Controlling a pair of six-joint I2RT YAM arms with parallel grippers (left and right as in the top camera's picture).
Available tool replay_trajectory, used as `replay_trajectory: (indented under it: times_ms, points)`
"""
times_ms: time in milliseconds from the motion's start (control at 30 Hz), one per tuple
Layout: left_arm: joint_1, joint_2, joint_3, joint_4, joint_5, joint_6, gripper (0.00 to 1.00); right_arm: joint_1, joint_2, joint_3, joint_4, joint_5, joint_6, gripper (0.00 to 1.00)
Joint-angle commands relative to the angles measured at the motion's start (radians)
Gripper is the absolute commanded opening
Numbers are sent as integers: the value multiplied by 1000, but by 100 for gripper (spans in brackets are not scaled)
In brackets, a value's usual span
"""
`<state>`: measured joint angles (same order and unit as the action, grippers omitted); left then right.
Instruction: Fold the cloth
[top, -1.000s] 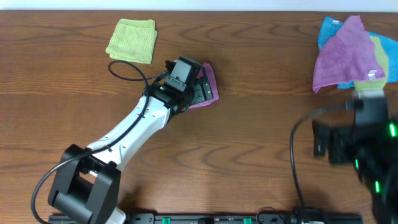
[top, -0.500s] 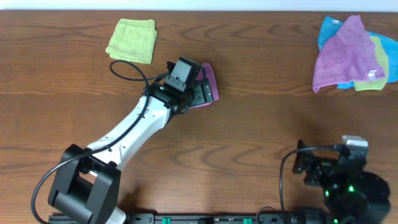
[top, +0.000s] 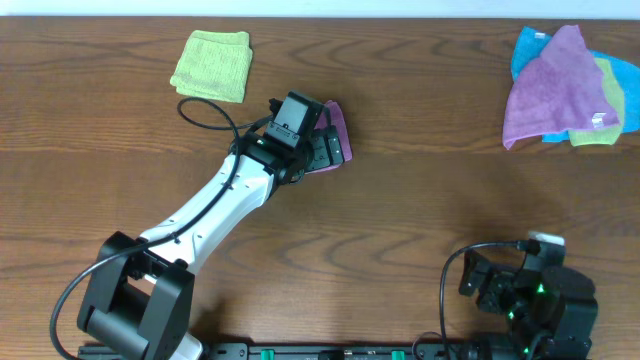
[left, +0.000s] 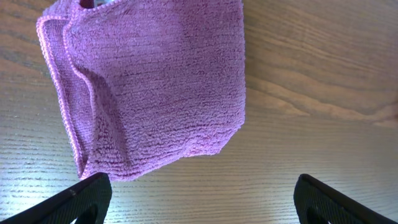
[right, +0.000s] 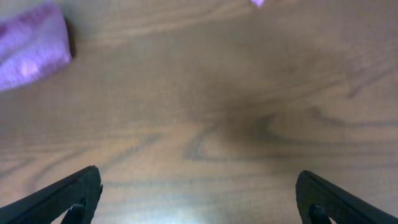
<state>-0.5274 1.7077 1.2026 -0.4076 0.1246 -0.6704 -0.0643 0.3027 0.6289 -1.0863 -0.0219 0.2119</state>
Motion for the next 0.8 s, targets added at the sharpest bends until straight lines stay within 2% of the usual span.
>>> replay_trajectory:
  times_ms: [0, 133, 267, 533, 633, 767]
  points:
    - [2, 6, -2, 9, -1, 50, 95, -7, -8, -5, -6, 15, 17, 99]
    - [2, 6, -2, 8, -1, 74, 95, -7, -8, -13, -3, 14, 17, 99]
    - [2, 6, -2, 1, 0, 88, 95, -6, -22, -99, 46, 14, 16, 99]
    - [2, 6, -2, 0, 0, 88, 95, -5, -205, -319, 107, 14, 16, 99]
    - [2, 6, -2, 0, -1, 88, 95, -5, -266, -343, 175, 14, 16, 99]
    - [2, 6, -2, 1, -1, 88, 95, -6, -283, -351, 173, 14, 16, 99]
